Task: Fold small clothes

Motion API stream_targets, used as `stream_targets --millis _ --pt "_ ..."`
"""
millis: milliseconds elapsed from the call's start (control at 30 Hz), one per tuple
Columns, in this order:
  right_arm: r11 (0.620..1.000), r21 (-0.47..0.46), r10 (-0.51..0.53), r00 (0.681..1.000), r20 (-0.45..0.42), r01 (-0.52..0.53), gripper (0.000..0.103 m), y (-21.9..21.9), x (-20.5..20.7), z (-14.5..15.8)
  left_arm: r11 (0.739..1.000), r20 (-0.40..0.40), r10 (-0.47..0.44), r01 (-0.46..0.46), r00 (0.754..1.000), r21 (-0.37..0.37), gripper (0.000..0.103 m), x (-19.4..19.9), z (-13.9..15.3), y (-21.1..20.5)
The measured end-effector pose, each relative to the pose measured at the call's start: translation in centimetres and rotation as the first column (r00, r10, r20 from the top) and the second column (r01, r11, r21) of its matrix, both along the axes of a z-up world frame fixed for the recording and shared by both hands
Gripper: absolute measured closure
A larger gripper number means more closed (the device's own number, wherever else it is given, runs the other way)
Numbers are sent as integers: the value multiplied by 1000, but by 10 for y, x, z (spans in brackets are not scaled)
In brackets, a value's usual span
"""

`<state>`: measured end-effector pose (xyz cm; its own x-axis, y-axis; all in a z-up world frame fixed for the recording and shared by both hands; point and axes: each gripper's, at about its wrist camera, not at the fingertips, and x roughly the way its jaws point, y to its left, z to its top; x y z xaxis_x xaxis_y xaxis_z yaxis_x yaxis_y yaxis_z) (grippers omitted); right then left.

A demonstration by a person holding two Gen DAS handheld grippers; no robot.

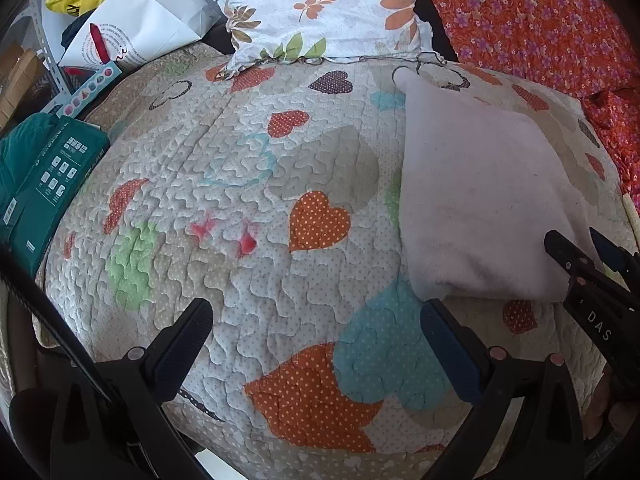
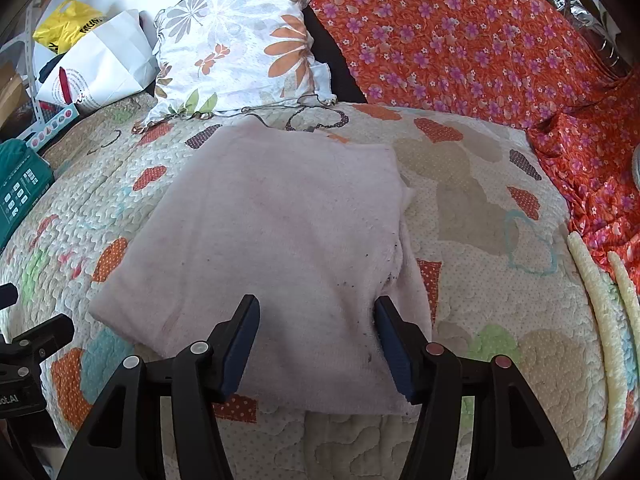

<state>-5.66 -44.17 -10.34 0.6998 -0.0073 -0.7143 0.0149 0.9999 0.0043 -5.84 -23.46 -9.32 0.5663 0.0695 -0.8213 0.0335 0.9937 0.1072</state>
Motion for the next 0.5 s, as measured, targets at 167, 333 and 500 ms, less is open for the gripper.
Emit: stream_targets --millis 167,333,500 --pt "1000 0 -1 1000 -3 1 39 0 0 -1 1000 -18 -1 1 1000 -10 0 2 -4 0" --pt "1000 0 -10 1000 -5 10 38 -3 2 -2 1000 -28 -14 13 1000 -25 0 8 -5 -1" --pt "999 21 -45 999 -7 46 38 -12 3 -5 999 2 -37 37 999 -39 0 34 7 -1"
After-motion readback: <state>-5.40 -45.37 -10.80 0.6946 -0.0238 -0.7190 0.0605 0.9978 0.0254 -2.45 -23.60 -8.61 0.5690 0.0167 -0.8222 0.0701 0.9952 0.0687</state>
